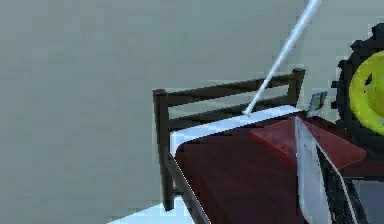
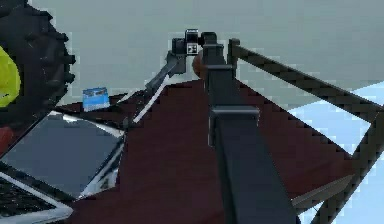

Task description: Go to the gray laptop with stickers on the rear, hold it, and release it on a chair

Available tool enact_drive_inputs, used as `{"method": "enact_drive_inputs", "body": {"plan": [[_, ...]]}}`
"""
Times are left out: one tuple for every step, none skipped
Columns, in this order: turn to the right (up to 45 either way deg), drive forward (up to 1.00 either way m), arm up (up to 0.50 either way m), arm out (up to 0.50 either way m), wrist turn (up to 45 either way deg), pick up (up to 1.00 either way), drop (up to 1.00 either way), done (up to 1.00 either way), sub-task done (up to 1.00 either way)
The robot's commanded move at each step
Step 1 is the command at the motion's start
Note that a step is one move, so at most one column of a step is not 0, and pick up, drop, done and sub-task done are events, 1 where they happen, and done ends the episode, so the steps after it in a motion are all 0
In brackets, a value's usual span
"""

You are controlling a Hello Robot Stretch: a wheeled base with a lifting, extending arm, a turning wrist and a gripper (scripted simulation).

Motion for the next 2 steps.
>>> {"method": "enact_drive_inputs", "body": {"plan": [[0.0,0.0,0.0,-0.48,0.0,0.0,0.0,0.0,0.0],[-45.0,0.0,0.0,0.0,0.0,0.0,0.0,0.0,0.0]]}}
